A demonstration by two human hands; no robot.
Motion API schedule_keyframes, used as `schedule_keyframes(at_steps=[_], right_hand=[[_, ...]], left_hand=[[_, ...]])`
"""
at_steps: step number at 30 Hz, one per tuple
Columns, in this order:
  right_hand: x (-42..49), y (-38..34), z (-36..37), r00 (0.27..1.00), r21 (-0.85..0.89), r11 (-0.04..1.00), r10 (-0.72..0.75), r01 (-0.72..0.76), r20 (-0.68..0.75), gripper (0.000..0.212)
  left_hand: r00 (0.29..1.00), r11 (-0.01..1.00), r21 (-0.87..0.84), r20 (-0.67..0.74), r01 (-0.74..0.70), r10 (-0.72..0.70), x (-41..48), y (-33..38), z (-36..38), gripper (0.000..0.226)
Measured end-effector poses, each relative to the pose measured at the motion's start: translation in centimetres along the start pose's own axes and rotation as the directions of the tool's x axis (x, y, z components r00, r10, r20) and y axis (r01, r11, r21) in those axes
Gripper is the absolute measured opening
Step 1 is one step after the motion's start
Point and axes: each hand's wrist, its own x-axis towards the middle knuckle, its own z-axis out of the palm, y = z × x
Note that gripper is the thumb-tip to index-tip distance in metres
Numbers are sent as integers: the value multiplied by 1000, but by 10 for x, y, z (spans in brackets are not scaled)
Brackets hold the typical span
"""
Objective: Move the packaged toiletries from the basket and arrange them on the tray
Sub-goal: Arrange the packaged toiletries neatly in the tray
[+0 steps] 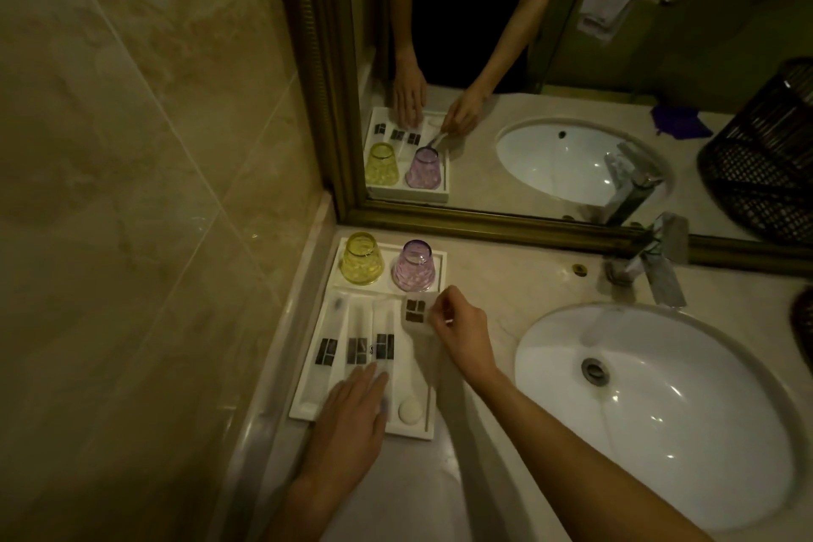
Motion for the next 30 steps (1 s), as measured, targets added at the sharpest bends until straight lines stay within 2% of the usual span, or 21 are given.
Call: schedule_keyframes(at_steps=[2,7,10,12,15,18,21,23,26,30], right_hand=[[15,-2,-3,998,22,999,37,-38,45,11],[53,-10,-5,939,-32,995,103,-98,327,25],[68,-11,-4,866,-183,983,119,-32,486,26],[72,-9,0,834,-275,961,131,26,536,27],[67,-7,4,850,-367,924,105,108,516,26],[54,1,6,923,-556,767,-120,321,367,32],[32,6,13,929,-609,703,-244,367,278,30],[17,11,22,917,-627,672,-245,394,314,22],[0,20,31,929,-649,677,-153,348,337,25],[-7,23,35,928,-648,686,-114,333,355,22]], left_hand=[[999,998,47,27,41,-42,-1,-6,0,55],[990,990,86,83,111,-118,-8,-16,7,62],[990,991,76,84,110,-116,-8,-19,12,63],[991,992,73,79,104,-110,-8,-21,14,63],[991,992,77,86,99,-105,-7,-24,17,63],[989,991,74,91,110,-116,-6,-25,18,63],[988,989,87,87,121,-129,-5,-26,20,64],[988,987,101,85,123,-132,-4,-24,20,63],[987,984,123,88,126,-138,-4,-20,18,62],[985,984,121,92,134,-145,-4,-14,13,61]])
